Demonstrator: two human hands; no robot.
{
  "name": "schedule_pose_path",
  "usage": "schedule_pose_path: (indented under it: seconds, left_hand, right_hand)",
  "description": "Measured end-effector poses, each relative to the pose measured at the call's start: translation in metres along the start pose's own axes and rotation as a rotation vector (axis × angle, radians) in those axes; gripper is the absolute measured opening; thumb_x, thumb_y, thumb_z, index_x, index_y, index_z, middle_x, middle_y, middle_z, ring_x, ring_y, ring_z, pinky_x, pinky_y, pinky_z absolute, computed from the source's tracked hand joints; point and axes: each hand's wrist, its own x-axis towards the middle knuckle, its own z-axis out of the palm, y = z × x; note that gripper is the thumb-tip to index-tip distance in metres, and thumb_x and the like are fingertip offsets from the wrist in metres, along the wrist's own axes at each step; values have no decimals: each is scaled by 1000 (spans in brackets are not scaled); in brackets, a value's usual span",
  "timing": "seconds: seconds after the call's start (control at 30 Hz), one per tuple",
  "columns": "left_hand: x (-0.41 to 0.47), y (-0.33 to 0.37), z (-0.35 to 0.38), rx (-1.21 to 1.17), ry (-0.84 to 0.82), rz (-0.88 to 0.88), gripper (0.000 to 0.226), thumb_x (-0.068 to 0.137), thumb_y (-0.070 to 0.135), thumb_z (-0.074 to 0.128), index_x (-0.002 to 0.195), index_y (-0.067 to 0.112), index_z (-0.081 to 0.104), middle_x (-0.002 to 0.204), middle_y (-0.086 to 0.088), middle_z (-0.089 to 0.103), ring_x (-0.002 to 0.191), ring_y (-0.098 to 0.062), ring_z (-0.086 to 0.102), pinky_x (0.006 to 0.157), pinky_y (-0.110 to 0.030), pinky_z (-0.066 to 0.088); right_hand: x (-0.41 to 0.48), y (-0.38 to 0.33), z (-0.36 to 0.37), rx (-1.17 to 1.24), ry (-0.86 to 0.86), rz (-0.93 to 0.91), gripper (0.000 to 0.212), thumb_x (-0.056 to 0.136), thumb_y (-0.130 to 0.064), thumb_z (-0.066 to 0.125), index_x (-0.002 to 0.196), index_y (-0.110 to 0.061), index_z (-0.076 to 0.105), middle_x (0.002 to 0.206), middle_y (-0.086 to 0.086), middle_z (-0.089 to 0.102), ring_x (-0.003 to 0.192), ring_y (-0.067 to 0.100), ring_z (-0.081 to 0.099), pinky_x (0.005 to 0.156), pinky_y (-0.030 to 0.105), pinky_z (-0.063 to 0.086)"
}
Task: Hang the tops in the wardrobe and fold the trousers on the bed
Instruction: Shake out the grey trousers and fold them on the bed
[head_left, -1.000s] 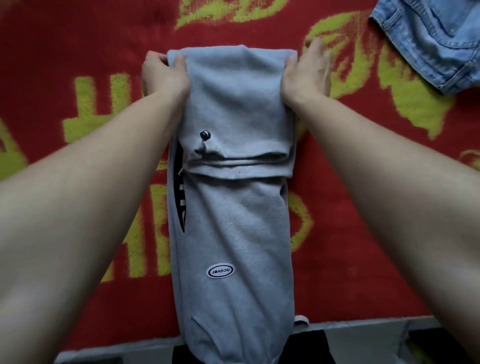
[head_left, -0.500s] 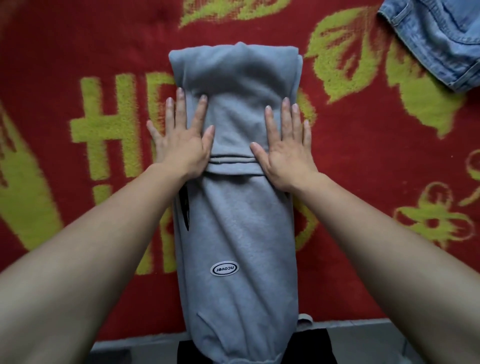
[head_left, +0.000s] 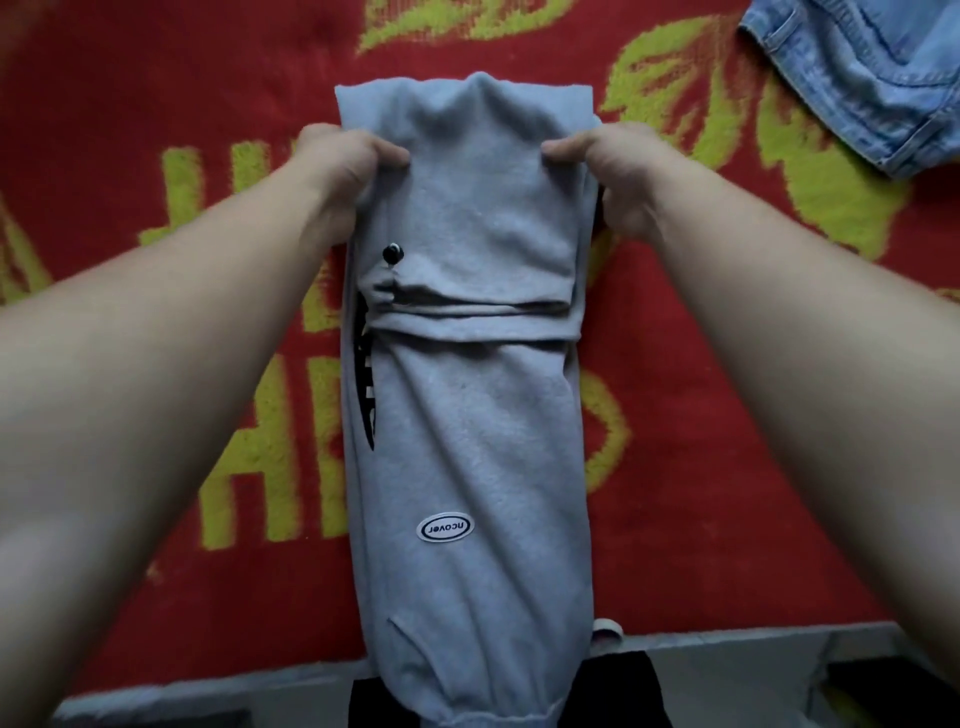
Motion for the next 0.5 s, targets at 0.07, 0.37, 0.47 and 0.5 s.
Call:
schedule_pose_path:
  seconds: [0.07,0.37,0.47,0.5]
  left_hand:
    - [-6,7,-5,-107,-71,5,42,79,-3,72,120,-4,63,105,-17,72,87,-26,74,74,-42,61]
    - [-81,1,-48,35,-85,295,47,72,-9,66,114,10,60,101,-2,68,92,-13,66,75,-27,53]
    - [-124,-32,-59,44,-50,404,56,66,-8,69,115,10,51,105,-2,65,94,-6,64,82,-25,53]
    - [-139,-48,-63,84,-45,454,56,65,-4,72,113,14,51,106,-1,64,95,-5,63,85,-26,54]
  right_hand:
    - [-2,-9,-5,22,-41,-37,25,88,-7,70,113,-8,69,98,7,76,84,18,75,69,31,61]
    - [-85,0,-21,-47,2,-360,43,67,5,67,104,-13,56,92,3,67,84,12,66,74,31,57]
    - [-129,31,-22,-136,26,-491,65,65,4,69,123,-17,49,100,5,64,83,5,60,75,25,53]
    - [-143,46,-22,-228,45,-547,69,65,1,71,127,-22,51,103,8,65,85,5,60,78,25,53]
